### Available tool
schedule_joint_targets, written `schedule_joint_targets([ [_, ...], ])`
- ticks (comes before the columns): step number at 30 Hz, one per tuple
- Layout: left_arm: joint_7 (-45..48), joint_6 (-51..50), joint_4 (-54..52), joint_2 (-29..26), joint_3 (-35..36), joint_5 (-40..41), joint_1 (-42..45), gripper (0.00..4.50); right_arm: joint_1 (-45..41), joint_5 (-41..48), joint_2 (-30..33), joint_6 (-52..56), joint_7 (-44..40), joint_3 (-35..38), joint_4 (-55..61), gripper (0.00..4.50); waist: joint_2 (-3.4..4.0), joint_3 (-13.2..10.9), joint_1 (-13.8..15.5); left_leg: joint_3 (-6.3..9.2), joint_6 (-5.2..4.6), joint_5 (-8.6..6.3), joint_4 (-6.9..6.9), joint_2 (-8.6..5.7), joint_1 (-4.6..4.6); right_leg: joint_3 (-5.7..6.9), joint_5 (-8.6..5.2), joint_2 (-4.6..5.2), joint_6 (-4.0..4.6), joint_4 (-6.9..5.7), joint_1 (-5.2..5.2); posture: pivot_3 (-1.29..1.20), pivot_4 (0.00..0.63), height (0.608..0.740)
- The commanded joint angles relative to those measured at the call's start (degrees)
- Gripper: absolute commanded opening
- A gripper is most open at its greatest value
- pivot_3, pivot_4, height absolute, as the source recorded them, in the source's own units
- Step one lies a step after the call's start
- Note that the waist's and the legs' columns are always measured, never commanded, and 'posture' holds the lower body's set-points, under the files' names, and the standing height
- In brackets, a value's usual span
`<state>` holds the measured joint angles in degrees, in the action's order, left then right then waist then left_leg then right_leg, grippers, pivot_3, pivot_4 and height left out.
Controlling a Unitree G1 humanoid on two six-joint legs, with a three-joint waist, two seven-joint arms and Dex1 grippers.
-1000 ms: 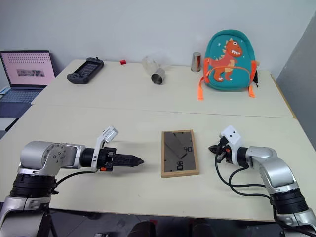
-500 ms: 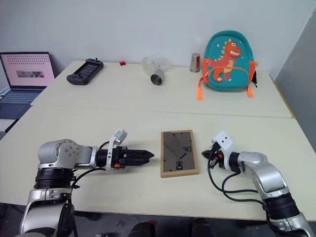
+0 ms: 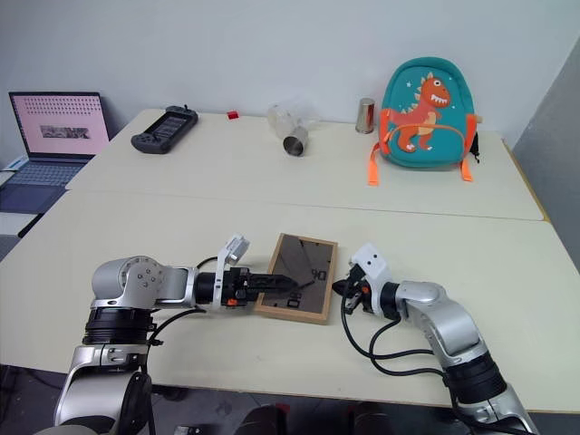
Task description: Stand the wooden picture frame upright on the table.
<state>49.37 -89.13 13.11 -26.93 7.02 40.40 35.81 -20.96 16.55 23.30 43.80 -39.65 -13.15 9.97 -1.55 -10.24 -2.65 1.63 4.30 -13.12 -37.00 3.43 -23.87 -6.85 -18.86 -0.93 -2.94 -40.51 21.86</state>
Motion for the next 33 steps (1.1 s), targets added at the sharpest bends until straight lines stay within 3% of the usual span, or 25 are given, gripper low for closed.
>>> schedule_joint_targets([
  [1, 0.81, -0.32, -1.37, -0.10, -0.07, 2.32, -0.17, 4.06, -0.86, 0.04, 0.71, -0.93, -0.06, 1.00, 1.52, 0.00, 0.00, 0.00, -0.02, 0.00, 0.00, 0.00, 0.00, 0.00, 0.00, 0.00, 0.00, 0.00, 0.00, 0.01, 0.00, 0.00, 0.150, 0.740],
  [11, 0.51, 0.58, -2.37, -0.65, 1.66, 4.10, 0.35, 1.84, 0.21, 1.48, 2.42, -0.09, -0.15, 3.24, 2.66, 0.00, -0.02, -0.02, -0.38, -0.01, 0.00, 0.00, 0.05, 0.02, -0.07, -0.01, 0.00, -0.02, 0.00, 0.05, 0.09, 0.00, 0.150, 0.740],
  [20, 1.90, 4.17, -1.90, -1.87, 3.18, 5.05, 5.65, 1.73, -7.05, 6.90, 9.52, 1.90, -5.32, 11.99, 0.39, 0.00, -0.06, -0.05, -0.51, -0.03, 0.00, 0.00, 0.06, 0.02, -0.12, -0.02, 0.01, -0.02, -0.01, 0.10, 0.13, 0.00, 0.150, 0.740],
  [23, 2.34, 6.83, -2.48, -1.70, 3.50, 5.17, 7.14, 1.72, -12.00, 13.31, 10.49, 7.09, -9.50, 14.44, 1.42, 0.72, -0.04, -0.06, -0.82, -0.04, -0.01, 0.00, 0.11, 0.04, -0.13, -0.03, 0.00, -0.04, 0.00, 0.13, 0.15, 0.00, 0.150, 0.740],
  [26, 1.50, 8.82, -2.32, -0.69, 4.46, 5.14, 8.14, 1.72, -16.89, 17.00, 7.46, 11.08, -8.09, 14.80, 1.11, 1.42, -0.03, -0.07, -0.85, -0.05, -0.01, 0.00, 0.11, 0.06, -0.14, -0.05, 0.01, -0.05, 0.00, 0.16, 0.18, 0.00, 0.150, 0.740],
  [28, 1.04, 9.32, -2.60, -0.13, 4.88, 5.31, 8.30, 1.72, -18.82, 17.34, 5.00, 11.97, -6.10, 14.44, -0.36, 1.94, -0.03, -0.07, -0.81, -0.04, -0.01, 0.00, 0.11, 0.07, -0.16, -0.03, 0.01, -0.05, 0.01, 0.18, 0.18, 0.00, 0.150, 0.740],
  [29, 0.77, 9.62, -2.83, 0.13, 5.05, 5.37, 8.29, 1.72, -19.66, 17.10, 3.68, 12.04, -5.05, 14.05, -1.40, 1.99, -0.03, -0.07, -0.76, -0.03, -0.01, 0.00, 0.11, 0.07, -0.17, -0.02, 0.01, -0.05, 0.01, 0.19, 0.18, 0.00, 0.150, 0.740],
  [33, -0.30, 10.43, -3.36, 0.55, 5.70, 5.83, 8.13, 1.72, -21.49, 16.12, 0.44, 12.39, -2.14, 13.24, -4.59, 3.13, -0.03, -0.07, -0.66, -0.03, 0.00, 0.00, 0.07, 0.06, -0.35, -0.01, 0.01, -0.01, 0.01, 0.27, 0.25, 0.00, 0.150, 0.740],
])
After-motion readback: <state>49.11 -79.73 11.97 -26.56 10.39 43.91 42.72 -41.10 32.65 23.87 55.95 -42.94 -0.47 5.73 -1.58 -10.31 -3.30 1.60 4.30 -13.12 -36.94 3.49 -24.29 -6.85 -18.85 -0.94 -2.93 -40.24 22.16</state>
